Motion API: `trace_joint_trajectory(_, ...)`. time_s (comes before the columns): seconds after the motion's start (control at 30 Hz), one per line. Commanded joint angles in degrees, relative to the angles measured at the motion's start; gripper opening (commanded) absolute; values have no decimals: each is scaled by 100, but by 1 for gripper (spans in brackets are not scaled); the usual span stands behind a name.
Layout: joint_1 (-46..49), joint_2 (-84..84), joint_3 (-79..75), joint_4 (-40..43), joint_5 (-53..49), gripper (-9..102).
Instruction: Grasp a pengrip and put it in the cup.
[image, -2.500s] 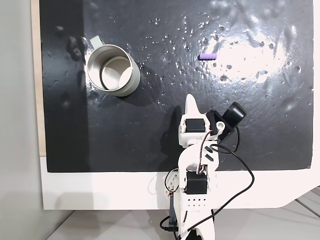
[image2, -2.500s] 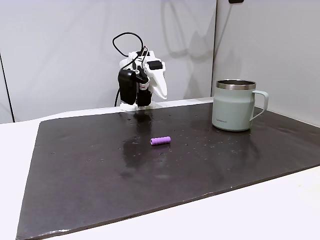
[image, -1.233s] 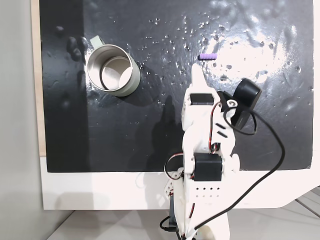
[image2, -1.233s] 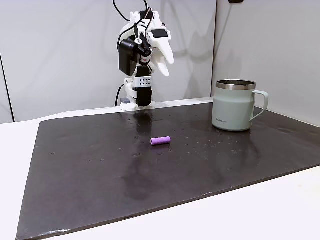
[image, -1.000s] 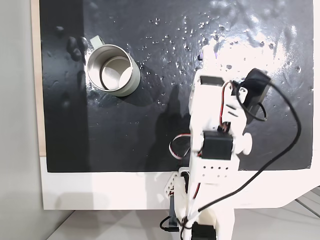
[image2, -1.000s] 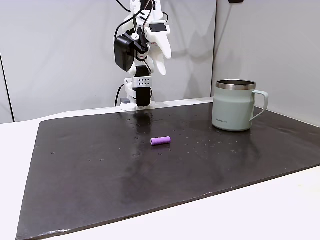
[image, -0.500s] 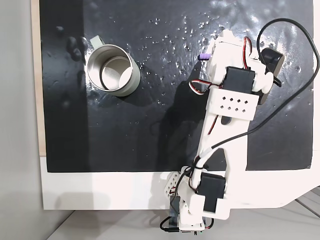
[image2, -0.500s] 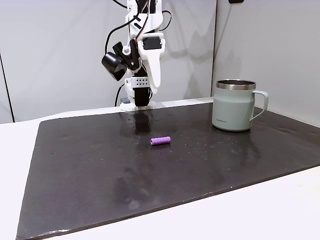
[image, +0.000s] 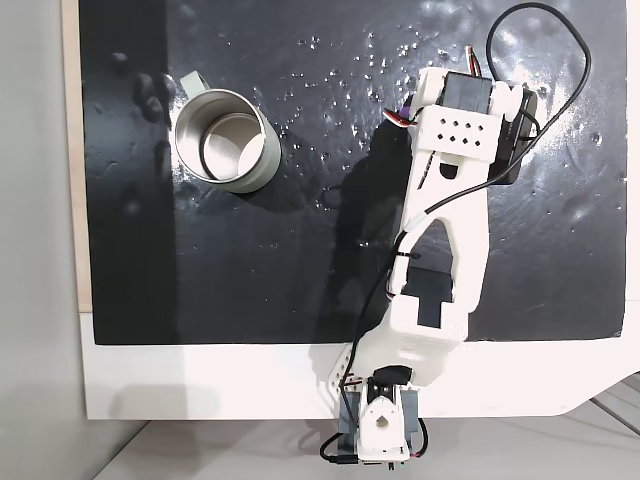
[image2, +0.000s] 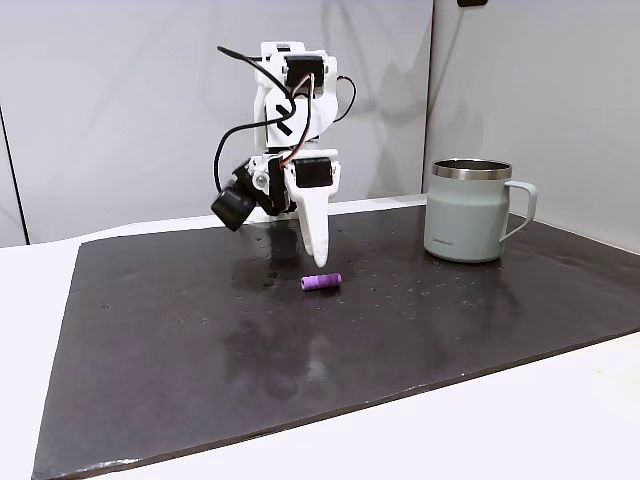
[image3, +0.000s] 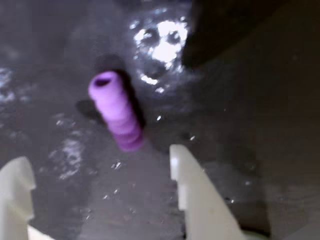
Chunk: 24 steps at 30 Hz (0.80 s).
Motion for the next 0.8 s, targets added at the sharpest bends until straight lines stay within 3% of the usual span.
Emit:
trace_joint_trajectory(0.0, 35, -123, -589, -9, -70, 27)
trace_joint_trajectory(0.33, 70, -1046, -1397, 202, -132, 25)
trace_joint_trajectory(0.57, 123, -1503, -1881, 466, -149, 4)
trace_joint_trajectory(0.77, 123, -1529, -2109, 756, -149, 0)
